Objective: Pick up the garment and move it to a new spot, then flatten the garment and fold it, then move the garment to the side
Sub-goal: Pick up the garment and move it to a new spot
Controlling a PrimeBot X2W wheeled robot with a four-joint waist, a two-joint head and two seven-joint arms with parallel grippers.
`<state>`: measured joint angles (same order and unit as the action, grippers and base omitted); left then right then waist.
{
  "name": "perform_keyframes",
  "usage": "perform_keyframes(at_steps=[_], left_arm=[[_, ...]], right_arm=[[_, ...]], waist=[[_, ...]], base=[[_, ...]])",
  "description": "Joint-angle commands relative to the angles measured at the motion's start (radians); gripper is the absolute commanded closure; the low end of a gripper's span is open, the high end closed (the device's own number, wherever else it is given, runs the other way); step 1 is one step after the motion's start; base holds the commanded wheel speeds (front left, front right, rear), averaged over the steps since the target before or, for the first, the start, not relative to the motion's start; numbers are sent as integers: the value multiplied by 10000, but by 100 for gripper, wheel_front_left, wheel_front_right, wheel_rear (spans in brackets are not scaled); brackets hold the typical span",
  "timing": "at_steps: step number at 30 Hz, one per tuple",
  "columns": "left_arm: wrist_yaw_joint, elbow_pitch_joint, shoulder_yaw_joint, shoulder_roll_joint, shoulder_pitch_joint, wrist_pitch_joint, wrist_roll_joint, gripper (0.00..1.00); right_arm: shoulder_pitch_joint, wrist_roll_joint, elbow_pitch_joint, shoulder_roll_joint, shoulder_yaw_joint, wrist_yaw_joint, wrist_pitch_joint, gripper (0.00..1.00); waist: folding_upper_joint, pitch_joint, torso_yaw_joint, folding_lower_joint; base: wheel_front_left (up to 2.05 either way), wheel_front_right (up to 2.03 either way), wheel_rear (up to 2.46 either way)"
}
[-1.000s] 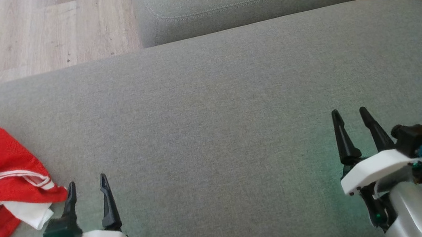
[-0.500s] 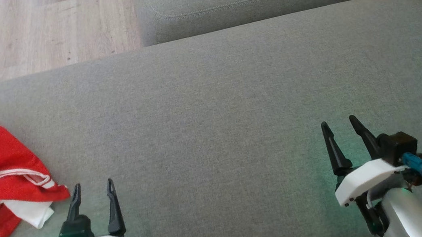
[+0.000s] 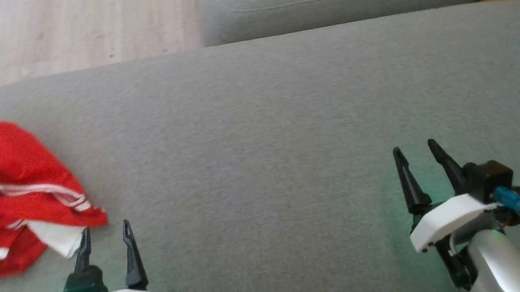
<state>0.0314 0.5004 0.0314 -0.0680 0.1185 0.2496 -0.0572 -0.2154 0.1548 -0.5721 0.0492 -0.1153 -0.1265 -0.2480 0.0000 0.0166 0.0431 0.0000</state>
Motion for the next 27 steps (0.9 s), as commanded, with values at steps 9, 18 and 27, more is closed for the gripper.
perform_keyframes(at_steps=[9,18,27], left_arm=[[-158,26,-724,-400,766,122,37,0],[-16,78,-1067,-399,731,122,12,0],[-102,382,-1383,-658,1572,122,-48,0]], right_arm=[[-568,695,343,11,-1169,-42,-137,0],[-623,892,296,11,-1535,-42,-137,0],[-901,689,225,11,-1604,-42,-138,0]], waist=[[0,39,1890,0],[0,153,2208,0],[0,754,1640,0]], base=[[0,0,0],[0,0,0],[0,0,0]])
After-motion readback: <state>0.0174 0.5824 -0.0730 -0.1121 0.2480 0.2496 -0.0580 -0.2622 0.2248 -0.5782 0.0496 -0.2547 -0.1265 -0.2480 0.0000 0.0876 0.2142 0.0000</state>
